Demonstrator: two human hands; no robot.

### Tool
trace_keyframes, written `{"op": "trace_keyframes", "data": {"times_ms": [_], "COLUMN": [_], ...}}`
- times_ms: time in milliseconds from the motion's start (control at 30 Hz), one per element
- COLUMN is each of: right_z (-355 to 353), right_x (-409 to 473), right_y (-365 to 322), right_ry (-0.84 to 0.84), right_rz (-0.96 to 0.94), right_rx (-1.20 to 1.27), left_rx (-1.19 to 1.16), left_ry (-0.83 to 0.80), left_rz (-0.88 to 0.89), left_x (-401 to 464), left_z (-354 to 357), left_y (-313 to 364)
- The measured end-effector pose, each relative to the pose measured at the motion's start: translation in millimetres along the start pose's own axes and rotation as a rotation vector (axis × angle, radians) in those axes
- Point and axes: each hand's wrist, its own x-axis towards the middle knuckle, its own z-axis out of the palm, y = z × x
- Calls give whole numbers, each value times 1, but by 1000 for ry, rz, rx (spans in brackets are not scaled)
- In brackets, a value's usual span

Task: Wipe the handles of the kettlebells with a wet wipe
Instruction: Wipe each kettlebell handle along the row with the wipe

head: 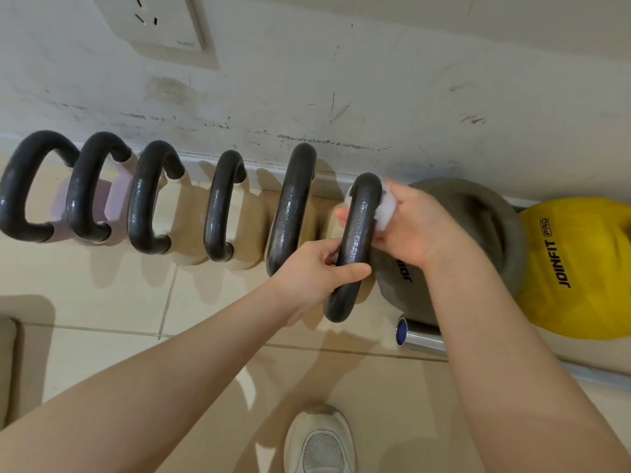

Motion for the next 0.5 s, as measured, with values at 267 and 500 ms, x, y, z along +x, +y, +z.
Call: {"op": "trace_keyframes", "data": {"times_ms": [267,500], "right_z": [12,5], "right_x": [0,-1], "right_y": [8,40], "right_ry": [38,67], "right_rz": [24,-93], "right_rx": [75,-81], "left_rx": [29,-14], "left_ry": [-8,-20], "left_rz": [-43,-60], "left_x": [9,12], "left_z": [1,2], "left_y": [13,14]}}
